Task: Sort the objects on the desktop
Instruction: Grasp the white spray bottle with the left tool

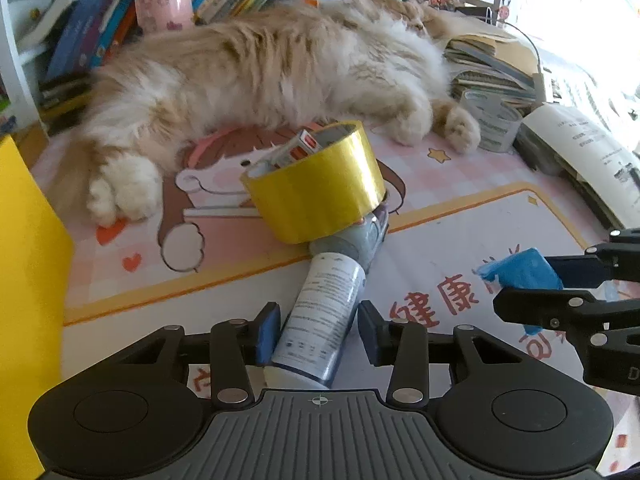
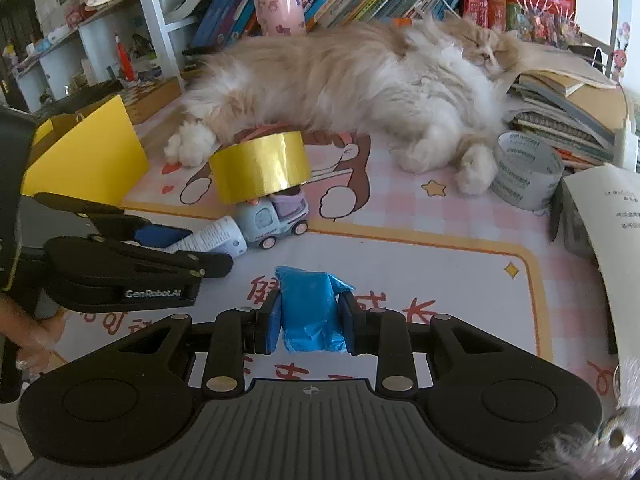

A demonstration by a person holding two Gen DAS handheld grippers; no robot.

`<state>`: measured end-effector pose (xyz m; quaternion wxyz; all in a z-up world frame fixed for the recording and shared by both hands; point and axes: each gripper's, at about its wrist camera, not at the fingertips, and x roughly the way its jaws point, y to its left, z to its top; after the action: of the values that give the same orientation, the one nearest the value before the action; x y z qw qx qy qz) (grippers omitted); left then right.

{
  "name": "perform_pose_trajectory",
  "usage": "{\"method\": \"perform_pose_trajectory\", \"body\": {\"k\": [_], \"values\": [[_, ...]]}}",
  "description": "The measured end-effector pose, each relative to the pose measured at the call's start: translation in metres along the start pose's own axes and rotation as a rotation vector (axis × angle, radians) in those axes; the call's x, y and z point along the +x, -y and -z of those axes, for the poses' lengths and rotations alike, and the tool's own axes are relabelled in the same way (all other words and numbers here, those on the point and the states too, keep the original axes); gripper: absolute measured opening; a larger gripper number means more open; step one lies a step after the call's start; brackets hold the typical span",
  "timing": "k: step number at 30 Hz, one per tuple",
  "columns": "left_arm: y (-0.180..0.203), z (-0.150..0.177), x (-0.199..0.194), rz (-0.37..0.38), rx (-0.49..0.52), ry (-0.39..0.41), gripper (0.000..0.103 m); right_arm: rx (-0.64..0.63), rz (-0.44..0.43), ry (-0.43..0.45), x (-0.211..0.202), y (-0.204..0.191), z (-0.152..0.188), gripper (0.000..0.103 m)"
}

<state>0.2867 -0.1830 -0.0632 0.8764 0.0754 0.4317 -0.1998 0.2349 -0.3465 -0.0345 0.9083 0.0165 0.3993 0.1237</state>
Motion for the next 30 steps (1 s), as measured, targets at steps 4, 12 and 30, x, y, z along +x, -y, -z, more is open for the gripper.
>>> {"method": "perform_pose_trajectory", "body": {"k": [4,12,30], "values": [[-0.004,0.003,-0.002,0.001,-0.010,0.019,0.031,0.007,0.000,-0.021,0.002,0.001,0.002,0.027],[-0.020,0.012,-0.035,0.052,-0.188,0.052,0.031,-0.003,0.003,-0.005,-0.004,-0.004,0.000,0.027],[-0.031,0.065,-0.119,0.073,-0.304,0.148,0.031,-0.010,-0.030,0.005,-0.024,-0.038,0.015,0.027]]}}
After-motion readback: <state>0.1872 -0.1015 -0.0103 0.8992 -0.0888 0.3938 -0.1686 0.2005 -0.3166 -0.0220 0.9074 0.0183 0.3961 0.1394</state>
